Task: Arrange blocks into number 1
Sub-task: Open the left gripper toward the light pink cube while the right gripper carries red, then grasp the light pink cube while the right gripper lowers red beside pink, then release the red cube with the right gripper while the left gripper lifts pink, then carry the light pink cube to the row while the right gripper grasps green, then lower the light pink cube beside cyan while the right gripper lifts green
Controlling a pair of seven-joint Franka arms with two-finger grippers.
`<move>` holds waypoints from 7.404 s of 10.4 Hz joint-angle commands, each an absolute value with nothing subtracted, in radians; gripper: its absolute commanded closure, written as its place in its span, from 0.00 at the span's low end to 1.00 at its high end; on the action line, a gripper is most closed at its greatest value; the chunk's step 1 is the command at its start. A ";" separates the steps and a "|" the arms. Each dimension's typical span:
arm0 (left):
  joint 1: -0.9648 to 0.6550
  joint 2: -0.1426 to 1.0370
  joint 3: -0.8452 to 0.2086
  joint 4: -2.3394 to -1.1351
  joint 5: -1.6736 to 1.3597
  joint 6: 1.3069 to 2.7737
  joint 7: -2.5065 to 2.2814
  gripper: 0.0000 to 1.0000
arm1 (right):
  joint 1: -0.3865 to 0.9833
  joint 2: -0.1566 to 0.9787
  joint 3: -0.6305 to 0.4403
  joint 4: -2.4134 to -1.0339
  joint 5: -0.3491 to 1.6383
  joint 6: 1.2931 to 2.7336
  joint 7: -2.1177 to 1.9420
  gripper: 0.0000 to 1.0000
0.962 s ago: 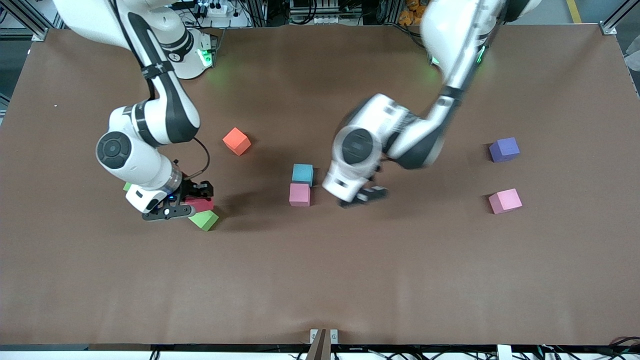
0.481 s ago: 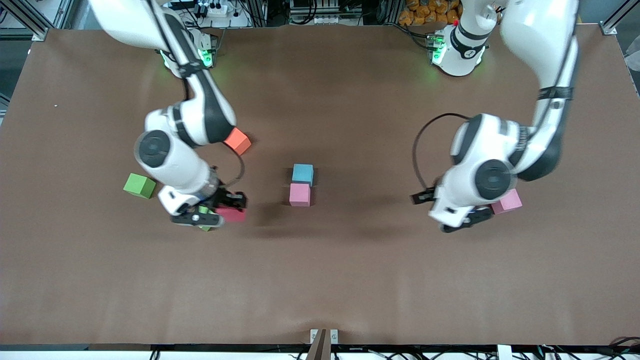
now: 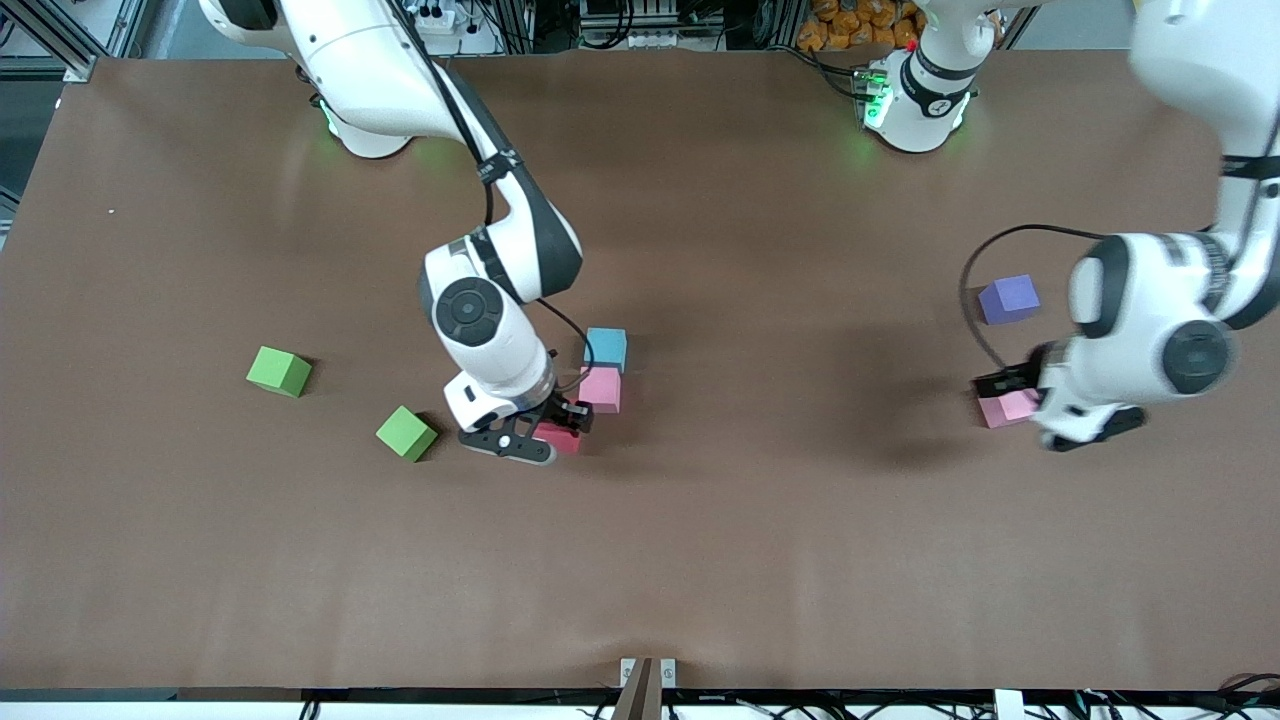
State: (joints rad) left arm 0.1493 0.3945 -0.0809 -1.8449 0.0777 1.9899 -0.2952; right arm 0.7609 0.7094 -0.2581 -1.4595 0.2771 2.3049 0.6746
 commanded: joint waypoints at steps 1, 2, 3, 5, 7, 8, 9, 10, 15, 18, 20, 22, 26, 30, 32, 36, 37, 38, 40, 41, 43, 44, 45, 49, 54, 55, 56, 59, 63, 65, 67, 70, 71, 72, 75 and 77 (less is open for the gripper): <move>0.230 0.397 -0.100 -1.876 0.098 2.054 -0.238 0.00 | 0.788 0.758 -0.282 -1.419 0.316 2.388 0.707 0.49; 0.236 0.426 -0.100 -1.875 0.098 2.095 -0.239 0.00 | 0.804 0.776 -0.282 -1.419 0.316 2.401 0.709 0.49; 0.236 0.457 -0.100 -1.875 0.098 2.146 -0.244 0.00 | 0.810 0.784 -0.288 -1.417 0.316 2.402 0.707 0.49; 0.236 0.483 -0.100 -1.875 0.097 2.187 -0.258 0.00 | 0.813 0.784 -0.288 -1.419 0.314 2.396 0.690 0.48; 0.235 0.491 -0.100 -1.868 0.087 2.189 -0.259 0.00 | 0.815 0.792 -0.288 -1.419 0.311 2.392 0.686 0.48; 0.230 0.502 -0.101 -1.868 0.087 2.192 -0.259 0.00 | 0.816 0.793 -0.287 -1.422 0.316 2.387 0.667 0.48; 0.227 0.512 -0.101 -1.868 0.087 2.203 -0.261 0.00 | 0.816 0.799 -0.285 -1.422 0.319 2.385 0.658 0.48; 0.222 0.517 -0.101 -1.867 0.087 2.204 -0.262 0.00 | 0.819 0.807 -0.285 -1.422 0.322 2.387 0.658 0.48; 0.221 0.517 -0.104 -1.858 0.072 2.206 -0.279 0.00 | 0.834 0.828 -0.282 -1.420 0.322 2.388 0.657 0.47; 0.219 0.517 -0.104 -1.845 0.058 2.206 -0.281 0.00 | 0.845 0.831 -0.282 -1.424 0.321 2.387 0.657 0.45; 0.221 0.518 -0.104 -1.844 0.016 2.207 -0.281 0.00 | 0.848 0.836 -0.282 -1.425 0.319 2.387 0.654 0.41; 0.219 0.532 -0.104 -1.832 -0.002 2.214 -0.281 0.00 | 0.851 0.838 -0.282 -1.428 0.319 2.388 0.653 0.30; 0.201 0.566 -0.104 -1.832 0.000 2.246 -0.284 0.00 | 0.851 0.838 -0.282 -1.430 0.318 2.387 0.647 0.07; 0.178 0.597 -0.103 -1.833 0.014 2.260 -0.316 0.00 | 0.836 0.793 -0.285 -1.433 0.316 2.385 0.649 0.00; 0.183 0.597 -0.103 -1.841 0.015 2.255 -0.299 0.83 | 0.769 0.706 -0.284 -1.483 0.311 2.364 0.637 0.00; 0.137 0.534 -0.103 -1.842 0.015 2.145 -0.319 1.00 | 0.464 0.488 -0.178 -1.649 0.311 2.288 0.442 0.00; 0.096 0.506 -0.104 -1.841 0.015 2.096 -0.352 1.00 | 0.390 0.435 -0.172 -1.684 0.311 2.261 0.355 0.00; 0.037 0.485 -0.104 -1.838 0.015 2.054 -0.412 1.00 | 0.315 0.384 -0.140 -1.706 0.310 2.235 0.262 0.00; -0.116 0.462 -0.113 -1.838 0.012 2.030 -0.587 1.00 | 0.183 0.283 -0.066 -1.773 0.229 2.203 0.183 0.00; -0.188 0.462 -0.135 -1.836 0.009 2.031 -0.692 1.00 | 0.107 0.237 -0.004 -1.807 0.156 2.201 0.190 0.00; -0.309 0.465 -0.219 -1.833 0.002 2.031 -0.898 1.00 | -0.035 0.177 0.083 -1.836 0.135 2.197 0.152 0.00; -0.365 0.474 -0.254 -1.830 0.002 2.037 -0.990 1.00 | -0.069 0.170 0.092 -1.839 0.123 2.180 0.079 0.00; -0.435 0.483 -0.267 -1.815 0.000 2.046 -1.062 1.00 | -0.112 0.176 0.094 -1.838 0.097 2.154 -0.016 0.00; -0.648 0.618 -0.265 -1.620 -0.038 2.049 -1.250 1.00 | -0.187 0.216 0.086 -1.903 0.086 2.051 -0.091 0.00; -0.750 0.690 -0.265 -1.598 0.078 2.247 -1.218 1.00 | -0.172 0.271 0.052 -1.971 0.060 2.108 0.106 0.00; -0.752 0.693 -0.265 -1.600 0.080 2.249 -1.169 1.00 | -0.172 0.272 0.046 -1.985 0.016 2.102 0.104 0.00; -0.750 0.693 -0.265 -1.598 0.078 2.249 -1.107 1.00 | -0.172 0.273 0.025 -1.996 0.002 2.092 0.104 0.00; -0.746 0.716 -0.264 -1.598 0.068 2.249 -0.964 1.00 | -0.140 0.349 -0.043 -2.008 -0.003 2.123 0.117 0.00; -0.749 0.804 -0.261 -1.482 0.055 2.247 -0.962 1.00 | -0.104 0.388 -0.061 -2.003 -0.038 2.146 0.104 0.00; -0.749 0.828 -0.256 -1.459 0.055 2.247 -0.969 1.00 | -0.103 0.396 -0.063 -2.003 -0.040 2.161 0.104 0.00; -0.749 0.845 -0.252 -1.447 0.057 2.247 -0.971 1.00 | -0.100 0.405 -0.066 -2.005 -0.052 2.180 0.101 0.00; -0.746 0.844 -0.244 -1.445 0.058 2.247 -0.971 1.00 | -0.100 0.419 -0.074 -2.005 -0.052 2.193 0.097 0.00; -0.749 0.842 -0.232 -1.445 0.057 2.247 -0.969 1.00 | -0.100 0.422 -0.075 -2.005 -0.052 2.197 0.097 0.00; -0.749 0.844 -0.230 -1.439 0.058 2.247 -0.968 1.00 | -0.100 0.431 -0.077 -2.003 -0.051 2.200 0.097 0.00; -0.749 0.853 -0.229 -1.425 0.058 2.247 -0.968 1.00 | -0.100 0.454 -0.086 -2.008 -0.049 2.232 0.097 0.00; -0.752 0.874 -0.225 -1.394 0.058 2.247 -0.971 1.00 | -0.097 0.459 -0.086 -2.006 -0.045 2.230 0.097 0.04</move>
State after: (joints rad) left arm -0.7407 0.8417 -0.2352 -1.4439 0.0587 2.2521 -0.9803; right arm -0.1094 0.4544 -0.0769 -2.0109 -0.0273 2.2270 0.0879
